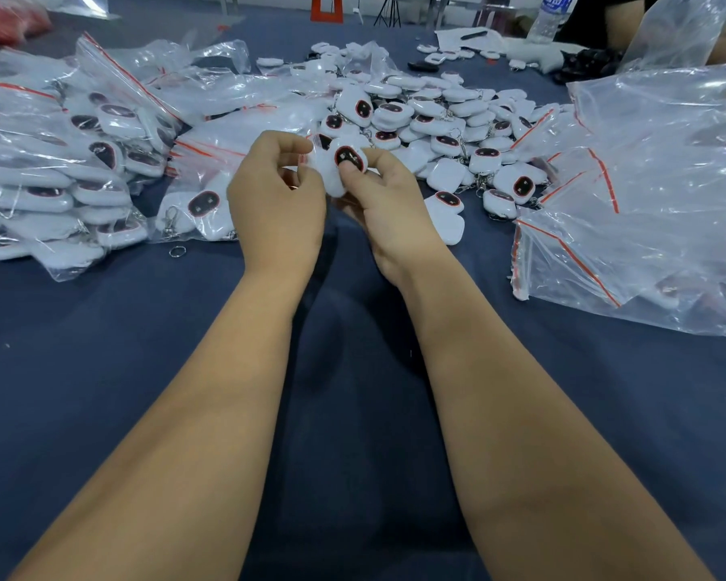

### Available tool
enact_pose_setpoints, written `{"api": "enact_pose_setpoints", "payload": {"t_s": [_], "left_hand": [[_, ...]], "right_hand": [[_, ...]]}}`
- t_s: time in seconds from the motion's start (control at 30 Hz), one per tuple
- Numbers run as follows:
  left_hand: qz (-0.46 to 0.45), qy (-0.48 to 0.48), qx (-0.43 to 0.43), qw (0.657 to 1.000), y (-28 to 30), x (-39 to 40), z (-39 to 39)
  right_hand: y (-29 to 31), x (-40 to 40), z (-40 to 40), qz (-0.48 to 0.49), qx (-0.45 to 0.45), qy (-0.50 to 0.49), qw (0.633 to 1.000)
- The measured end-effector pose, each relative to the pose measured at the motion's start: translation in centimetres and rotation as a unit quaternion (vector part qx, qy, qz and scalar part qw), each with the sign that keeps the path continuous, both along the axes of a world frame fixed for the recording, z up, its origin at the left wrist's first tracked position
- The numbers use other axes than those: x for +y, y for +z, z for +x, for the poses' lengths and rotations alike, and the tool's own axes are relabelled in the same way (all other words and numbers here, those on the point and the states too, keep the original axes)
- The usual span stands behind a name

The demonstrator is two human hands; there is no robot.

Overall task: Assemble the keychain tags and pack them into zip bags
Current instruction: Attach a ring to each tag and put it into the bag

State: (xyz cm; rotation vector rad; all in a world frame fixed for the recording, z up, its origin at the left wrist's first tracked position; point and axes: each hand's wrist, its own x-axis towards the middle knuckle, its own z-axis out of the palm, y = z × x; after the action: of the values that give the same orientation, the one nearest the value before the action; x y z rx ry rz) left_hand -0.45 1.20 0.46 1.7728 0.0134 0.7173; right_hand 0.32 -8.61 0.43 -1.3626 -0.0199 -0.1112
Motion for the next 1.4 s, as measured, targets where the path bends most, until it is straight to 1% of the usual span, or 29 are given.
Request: {"api": "enact_pose_setpoints", "payload": {"t_s": [0.1, 0.2, 0.33, 0.47, 0.53, 0.57, 0.67, 0.73, 0.77, 0.87, 0.9, 0.97, 1.03, 1.13, 1.2, 1.23, 1.27, 1.33, 1.37, 1.4], "left_hand": [[-0.006, -0.008, -0.009, 1.000, 0.1, -0.1, -0.1], [-0.005, -0.020, -0.015, 1.000, 0.1, -0.2, -0.4], [-0.013, -0.019, -0.021, 1.000, 0.2, -0.1, -0.5], [0.003, -0.018, -0.017, 1.000, 0.2, -0.3, -0.6], [0.012, -0.017, -0.018, 1.000, 0.2, -0.3, -0.6], [0.017, -0.018, -0.019, 1.000, 0.1, -0.3, -0.6], [0.033, -0.020, -0.021, 0.999, 0.1, -0.4, -0.5], [0.031, -0.022, -0.023, 0.999, 0.0, -0.4, -0.4], [0.031, -0.022, -0.024, 0.999, 0.0, -0.4, -0.4], [0.038, -0.022, -0.021, 0.999, 0.0, -0.4, -0.4], [0.039, -0.022, -0.017, 0.999, 0.0, -0.5, -0.5], [0.043, -0.024, -0.006, 0.999, 0.0, -0.5, -0.5], [0.067, -0.029, 0.016, 0.997, -0.2, -0.5, -0.3], [0.169, -0.018, 0.068, 0.983, -0.7, -0.2, 0.2], [0.237, -0.008, 0.086, 0.968, -0.9, -0.1, 0.4], [0.263, -0.002, 0.089, 0.961, -1.0, -0.2, 0.4], [0.284, 0.006, 0.089, 0.955, -1.1, -0.3, 0.5], [0.318, 0.023, 0.094, 0.943, -1.2, -0.4, 0.5], [0.330, 0.028, 0.101, 0.938, -1.2, -0.3, 0.5], [0.337, 0.032, 0.110, 0.934, -1.3, -0.2, 0.5]], "right_hand": [[-0.2, 0.1, -0.1, -0.081, 0.002, -0.025, 0.996], [-0.4, 0.5, -0.3, -0.151, -0.022, -0.020, 0.988], [-0.4, 0.7, -0.4, -0.203, -0.036, 0.005, 0.978], [-0.3, 0.4, -0.5, -0.212, -0.026, -0.001, 0.977], [-0.2, 0.3, -0.6, -0.190, -0.019, -0.014, 0.982], [-0.1, 0.4, -0.6, -0.159, -0.010, -0.020, 0.987], [0.1, 0.3, -0.5, -0.027, 0.010, -0.018, 0.999], [0.0, 0.1, -0.4, 0.000, 0.006, 0.002, 1.000], [-0.2, 0.0, -0.4, -0.019, 0.001, 0.012, 1.000], [-0.6, 0.5, -0.6, -0.153, -0.030, 0.029, 0.987], [-0.8, 0.7, -0.5, -0.179, -0.037, 0.028, 0.983], [-0.6, 1.1, -0.7, -0.194, -0.033, -0.003, 0.981], [-0.6, 1.1, -0.6, -0.217, -0.036, -0.048, 0.974], [-0.9, 0.7, -0.5, -0.332, -0.064, -0.089, 0.937], [-0.7, 0.4, -0.6, -0.368, -0.067, -0.101, 0.922], [-0.6, 0.2, -0.5, -0.398, -0.073, -0.116, 0.907], [-0.6, 0.0, -0.4, -0.451, -0.077, -0.137, 0.878], [-0.5, -0.7, -0.1, -0.557, -0.063, -0.186, 0.807], [-0.5, -1.0, 0.0, -0.592, -0.043, -0.214, 0.776], [-0.5, -1.2, 0.0, -0.608, -0.021, -0.236, 0.758]]}}
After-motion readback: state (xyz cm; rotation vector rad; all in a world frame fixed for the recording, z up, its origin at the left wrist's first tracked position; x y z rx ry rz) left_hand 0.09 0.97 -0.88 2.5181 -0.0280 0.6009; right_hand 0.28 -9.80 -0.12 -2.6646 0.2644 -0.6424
